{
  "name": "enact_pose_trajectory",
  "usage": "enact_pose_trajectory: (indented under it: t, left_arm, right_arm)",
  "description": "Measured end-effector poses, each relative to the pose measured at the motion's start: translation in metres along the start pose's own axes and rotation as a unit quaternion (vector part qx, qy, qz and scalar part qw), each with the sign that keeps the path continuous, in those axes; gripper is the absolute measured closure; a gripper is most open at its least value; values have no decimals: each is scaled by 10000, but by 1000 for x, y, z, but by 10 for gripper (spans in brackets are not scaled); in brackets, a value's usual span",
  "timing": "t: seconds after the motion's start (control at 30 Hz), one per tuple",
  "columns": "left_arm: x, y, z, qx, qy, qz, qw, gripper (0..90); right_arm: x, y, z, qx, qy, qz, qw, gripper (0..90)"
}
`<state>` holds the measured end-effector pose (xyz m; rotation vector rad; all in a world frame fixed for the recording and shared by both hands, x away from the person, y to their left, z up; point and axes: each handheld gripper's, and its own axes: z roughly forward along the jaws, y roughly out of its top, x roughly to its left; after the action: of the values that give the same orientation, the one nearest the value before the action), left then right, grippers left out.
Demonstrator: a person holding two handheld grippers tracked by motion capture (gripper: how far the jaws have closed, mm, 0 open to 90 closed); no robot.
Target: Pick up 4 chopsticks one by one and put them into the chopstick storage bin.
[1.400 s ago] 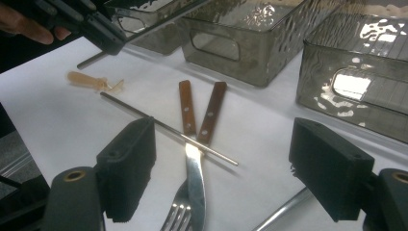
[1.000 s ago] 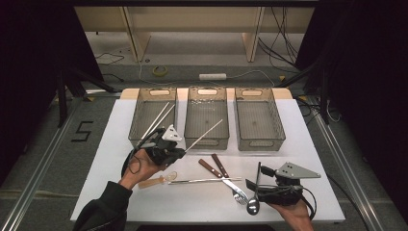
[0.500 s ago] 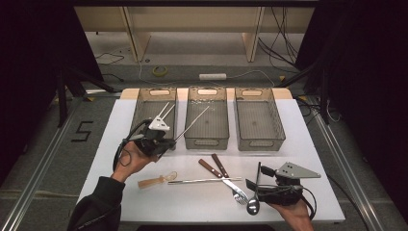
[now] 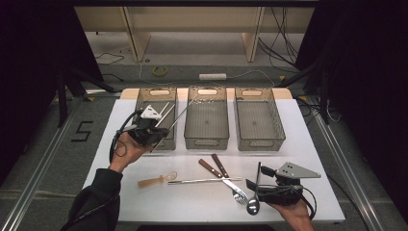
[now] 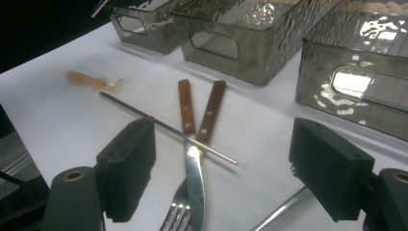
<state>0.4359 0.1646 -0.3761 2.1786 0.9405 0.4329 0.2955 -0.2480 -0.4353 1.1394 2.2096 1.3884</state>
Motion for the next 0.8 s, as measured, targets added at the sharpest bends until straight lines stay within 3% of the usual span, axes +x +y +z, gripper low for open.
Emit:
enact_pose_trajectory:
  t: [0.6, 0.8]
  left_arm:
    - [44, 3, -3, -255, 469, -488, 9974, 850]
    - [49, 3, 1, -246, 656, -521, 9962, 849]
  right_arm:
    - [1, 0, 1, 27, 23, 3, 10000, 256]
    - [0, -1, 2, 44, 19, 12, 10000, 256]
